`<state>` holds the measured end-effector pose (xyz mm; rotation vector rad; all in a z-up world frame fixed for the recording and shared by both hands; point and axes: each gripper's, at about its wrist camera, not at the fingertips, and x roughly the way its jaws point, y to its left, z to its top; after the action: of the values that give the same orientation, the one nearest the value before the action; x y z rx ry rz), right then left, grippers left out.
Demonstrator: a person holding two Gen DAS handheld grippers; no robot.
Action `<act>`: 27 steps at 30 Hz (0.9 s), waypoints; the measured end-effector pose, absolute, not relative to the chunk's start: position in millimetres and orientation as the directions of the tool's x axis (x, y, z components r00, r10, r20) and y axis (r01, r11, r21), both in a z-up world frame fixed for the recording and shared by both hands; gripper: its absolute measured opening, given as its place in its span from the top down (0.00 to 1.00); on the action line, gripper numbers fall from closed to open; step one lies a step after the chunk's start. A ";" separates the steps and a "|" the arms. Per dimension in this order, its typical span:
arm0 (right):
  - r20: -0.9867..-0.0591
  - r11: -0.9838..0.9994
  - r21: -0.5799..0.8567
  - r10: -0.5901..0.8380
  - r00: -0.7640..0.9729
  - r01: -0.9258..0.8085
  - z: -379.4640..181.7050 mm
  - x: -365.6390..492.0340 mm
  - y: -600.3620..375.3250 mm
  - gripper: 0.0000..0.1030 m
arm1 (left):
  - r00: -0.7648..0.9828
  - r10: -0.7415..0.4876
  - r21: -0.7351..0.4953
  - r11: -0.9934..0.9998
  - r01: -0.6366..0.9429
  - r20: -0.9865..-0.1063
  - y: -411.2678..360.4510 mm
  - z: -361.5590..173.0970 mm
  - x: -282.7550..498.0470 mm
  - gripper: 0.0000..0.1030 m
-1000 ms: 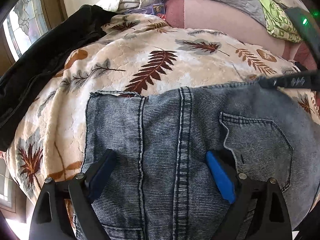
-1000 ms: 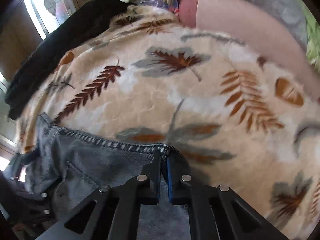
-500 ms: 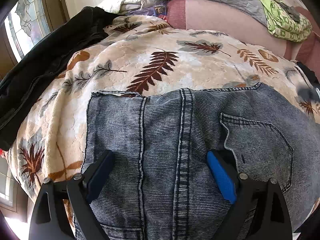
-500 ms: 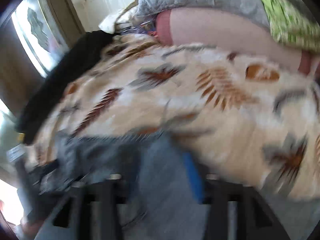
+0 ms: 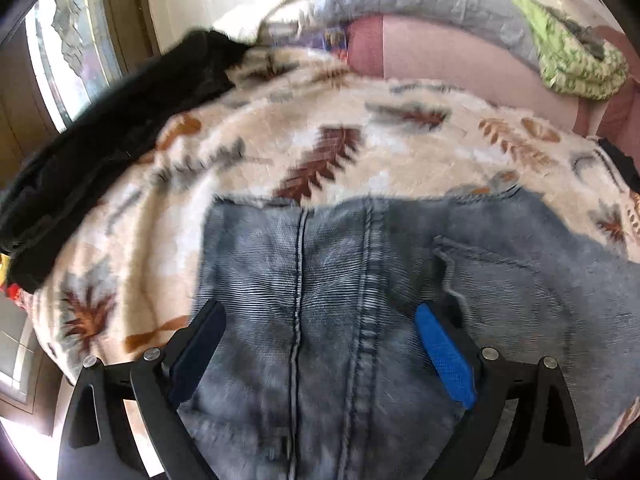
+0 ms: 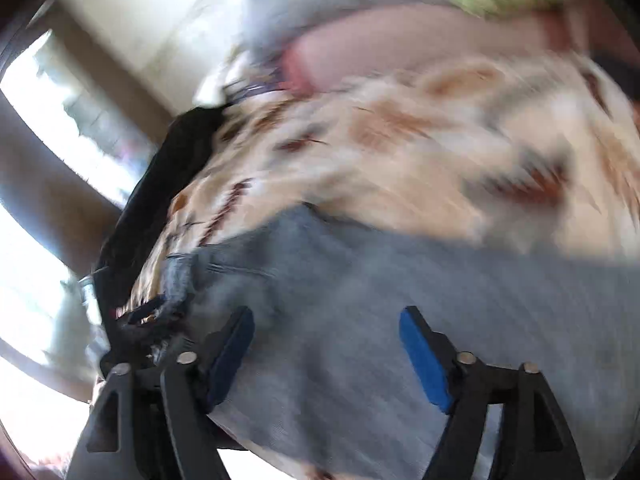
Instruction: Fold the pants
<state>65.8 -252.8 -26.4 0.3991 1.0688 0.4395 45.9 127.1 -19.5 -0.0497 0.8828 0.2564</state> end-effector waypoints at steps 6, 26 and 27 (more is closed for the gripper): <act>-0.646 0.765 0.638 0.595 0.479 -0.088 -21.1 49.6 -301.9 0.27 | 0.577 0.156 0.110 0.987 -0.114 -0.802 86.4 -18.1 34.9 0.07; -0.477 0.617 0.786 0.579 0.661 0.027 -28.0 -38.9 -411.1 0.30 | 0.513 0.113 0.100 0.994 -0.054 -0.851 37.8 -38.6 62.7 0.01; -0.449 0.595 0.804 0.608 0.655 -0.001 -27.2 -41.4 -409.1 0.29 | 0.525 0.094 0.083 0.996 -0.044 -0.846 35.1 -34.6 61.9 0.01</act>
<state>-41.4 -409.1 -27.2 0.8739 0.7918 0.4001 61.9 35.1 -34.6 0.0536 1.0151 0.0829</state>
